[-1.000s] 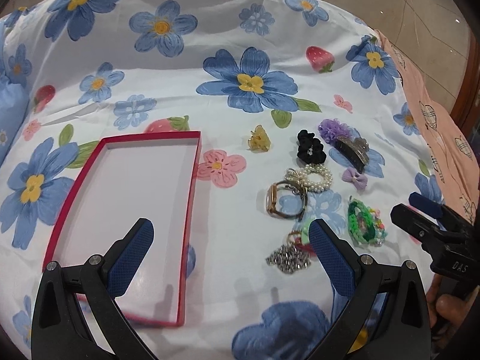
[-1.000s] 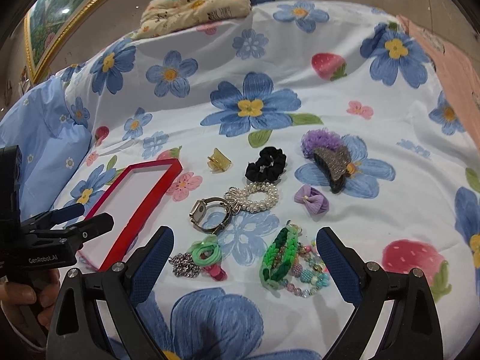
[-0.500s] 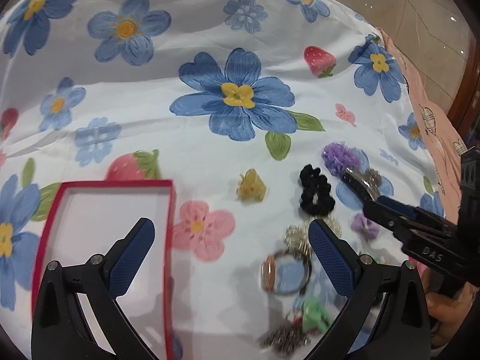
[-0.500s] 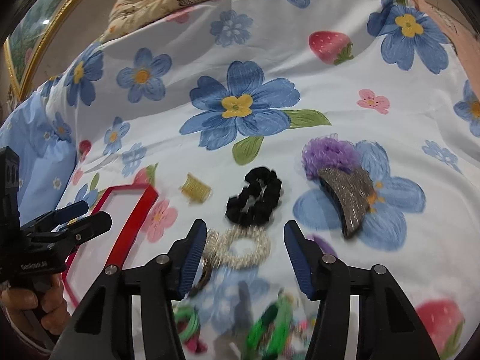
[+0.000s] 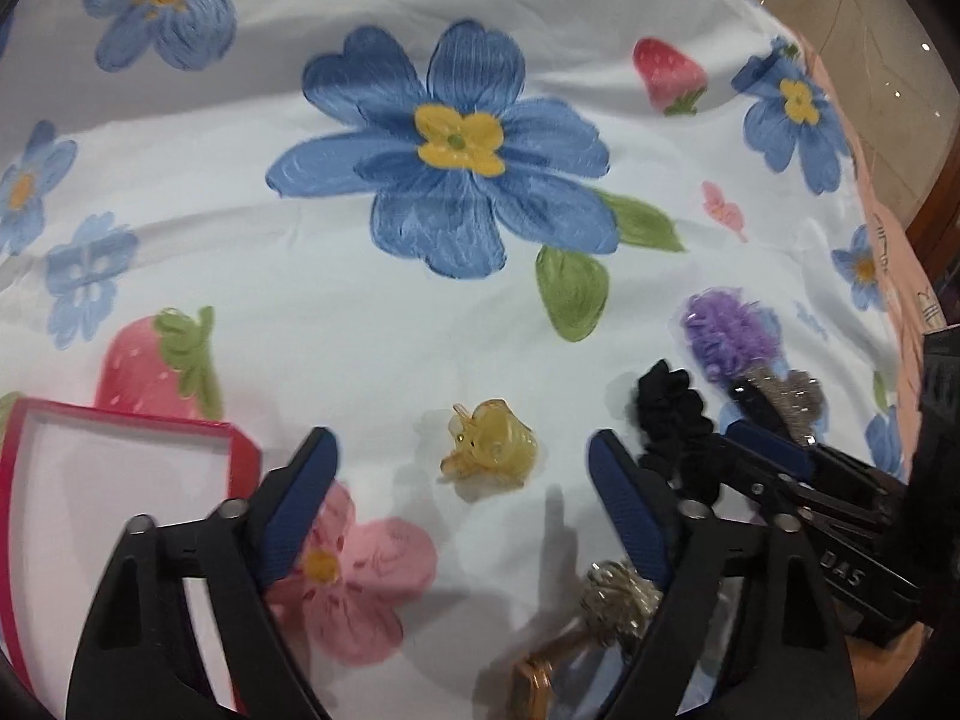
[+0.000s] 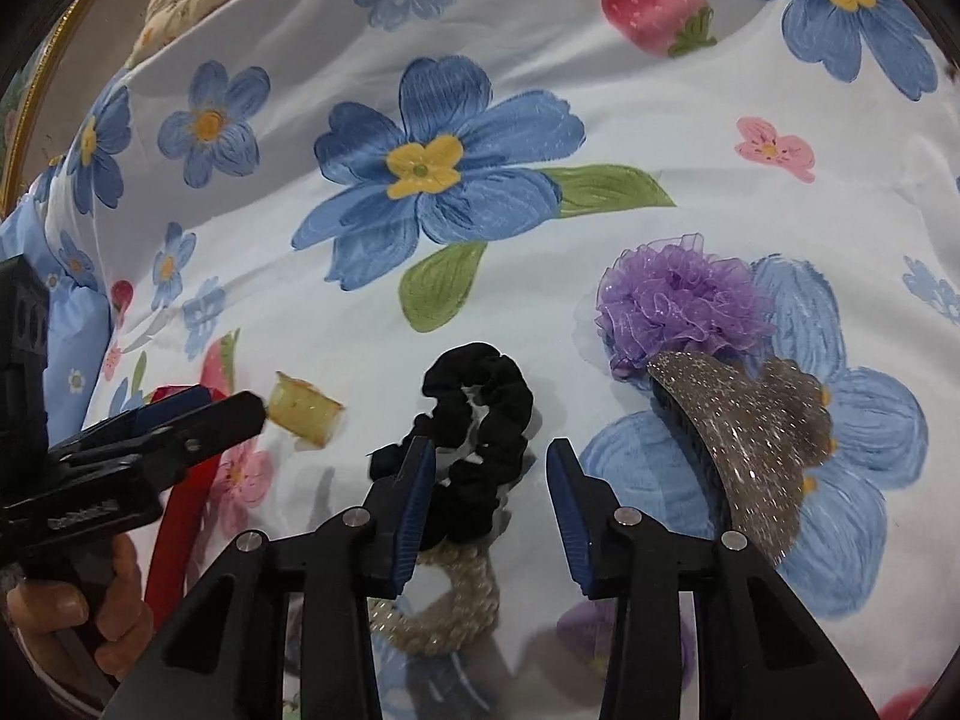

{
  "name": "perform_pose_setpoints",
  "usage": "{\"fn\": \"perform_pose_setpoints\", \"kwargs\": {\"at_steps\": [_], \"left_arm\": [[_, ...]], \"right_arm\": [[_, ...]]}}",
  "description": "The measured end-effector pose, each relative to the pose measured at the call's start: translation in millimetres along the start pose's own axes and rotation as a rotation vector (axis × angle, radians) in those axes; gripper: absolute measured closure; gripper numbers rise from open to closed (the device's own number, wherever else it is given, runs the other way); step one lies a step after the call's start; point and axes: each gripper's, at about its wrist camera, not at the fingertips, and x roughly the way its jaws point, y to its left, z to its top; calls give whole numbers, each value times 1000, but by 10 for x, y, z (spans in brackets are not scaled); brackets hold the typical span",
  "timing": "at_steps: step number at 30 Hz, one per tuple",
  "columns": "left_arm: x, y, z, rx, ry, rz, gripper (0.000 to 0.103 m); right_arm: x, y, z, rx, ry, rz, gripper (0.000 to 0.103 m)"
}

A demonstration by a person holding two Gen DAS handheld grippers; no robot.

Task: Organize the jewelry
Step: 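Grasp the yellow claw clip with the left tool while the right tool grasps the black scrunchie, then carry the yellow clip and black scrunchie into the red box lid and release both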

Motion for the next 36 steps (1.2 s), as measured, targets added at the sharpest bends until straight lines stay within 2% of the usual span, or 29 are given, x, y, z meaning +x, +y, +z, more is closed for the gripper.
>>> {"fn": "perform_pose_setpoints", "kwargs": {"at_steps": [1,3,4,6,7,12,15,19,27,36], "left_arm": [[67,16,13,-4,14,-5,29],[157,34,21,-14,32,-13,44],[191,39,22,-17,40,-22,47],[239,38,12,-18,53,-44,64],[248,25,-1,-13,55,-50,70],[174,-8,-40,2,39,-66,69],[28,9,-39,-5,11,-77,69],[-246,80,-71,-25,-26,-101,69],[-748,387,-274,-77,-86,-103,69],[-1110,975,-581,-158,-114,-47,69]], "right_arm": [[29,-8,10,-2,4,-1,64],[72,-27,17,0,12,3,68],[91,-35,17,1,16,4,70],[143,-49,17,1,27,6,72],[168,-64,12,5,33,8,76],[200,-73,4,10,35,26,93],[144,-43,7,4,16,29,96],[12,20,16,6,-16,47,96],[-212,358,-34,-27,-41,116,97],[-307,948,-139,-84,-42,213,97]]}}
